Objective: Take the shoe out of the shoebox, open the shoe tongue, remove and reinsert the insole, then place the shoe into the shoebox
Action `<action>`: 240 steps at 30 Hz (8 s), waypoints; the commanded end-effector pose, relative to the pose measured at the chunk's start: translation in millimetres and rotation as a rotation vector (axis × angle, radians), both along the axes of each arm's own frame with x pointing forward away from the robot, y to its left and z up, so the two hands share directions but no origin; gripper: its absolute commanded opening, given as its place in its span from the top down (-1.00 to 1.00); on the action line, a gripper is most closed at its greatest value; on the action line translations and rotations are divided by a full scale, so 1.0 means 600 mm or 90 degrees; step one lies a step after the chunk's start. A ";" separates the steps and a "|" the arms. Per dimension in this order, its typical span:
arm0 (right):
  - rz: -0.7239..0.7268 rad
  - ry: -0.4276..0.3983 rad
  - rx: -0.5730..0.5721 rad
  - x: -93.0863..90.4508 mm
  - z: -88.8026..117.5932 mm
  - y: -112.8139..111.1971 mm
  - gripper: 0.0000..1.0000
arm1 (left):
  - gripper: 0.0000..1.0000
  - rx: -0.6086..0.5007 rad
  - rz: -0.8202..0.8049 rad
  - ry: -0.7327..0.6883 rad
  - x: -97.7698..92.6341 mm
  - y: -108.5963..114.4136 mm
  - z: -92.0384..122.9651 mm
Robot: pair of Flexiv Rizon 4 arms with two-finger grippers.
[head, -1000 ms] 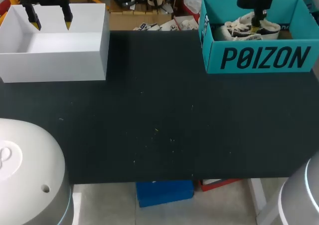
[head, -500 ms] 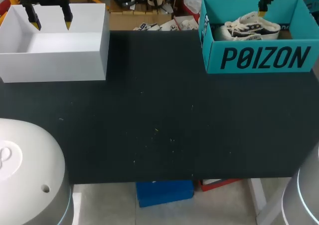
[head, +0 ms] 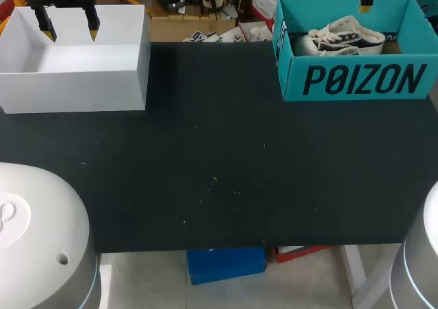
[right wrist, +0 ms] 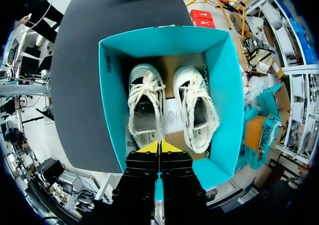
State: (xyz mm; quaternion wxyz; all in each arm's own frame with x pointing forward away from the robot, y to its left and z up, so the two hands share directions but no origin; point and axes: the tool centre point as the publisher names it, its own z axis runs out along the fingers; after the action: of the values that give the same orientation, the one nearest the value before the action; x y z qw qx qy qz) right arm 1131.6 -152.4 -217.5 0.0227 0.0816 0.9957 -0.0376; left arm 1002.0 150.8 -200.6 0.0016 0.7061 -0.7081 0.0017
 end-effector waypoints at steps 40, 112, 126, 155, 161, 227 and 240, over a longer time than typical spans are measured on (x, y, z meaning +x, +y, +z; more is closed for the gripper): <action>-0.047 -0.075 0.005 -0.076 0.009 0.020 0.27 | -1.00 0.002 0.001 0.001 -0.001 -0.001 0.001; -0.004 0.041 0.101 0.021 -0.284 0.016 0.46 | -1.00 0.002 0.001 0.001 -0.001 -0.001 0.001; 0.001 0.048 0.096 0.019 -0.292 0.019 1.00 | -1.00 0.002 0.001 0.001 -0.001 -0.001 0.001; 0.032 0.012 0.030 0.029 -0.026 -0.024 1.00 | -1.00 0.002 0.001 0.001 -0.001 -0.001 0.001; 0.030 -0.009 0.011 0.016 0.050 -0.012 1.00 | -1.00 0.002 0.001 0.001 -0.001 -0.001 0.001; 0.050 0.024 0.080 -0.452 -0.145 0.622 1.00 | -1.00 0.002 0.001 0.001 -0.001 -0.001 0.001; 0.103 0.080 0.106 -0.463 -0.208 0.645 1.00 | -1.00 0.002 0.001 0.001 -0.001 -0.001 0.001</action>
State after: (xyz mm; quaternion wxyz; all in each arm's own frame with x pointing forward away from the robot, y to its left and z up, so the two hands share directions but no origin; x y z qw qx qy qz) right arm 850.7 231.2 -334.3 -0.0377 0.0009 0.9984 0.0411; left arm 1002.0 150.8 -200.5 0.0016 0.7060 -0.7082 0.0017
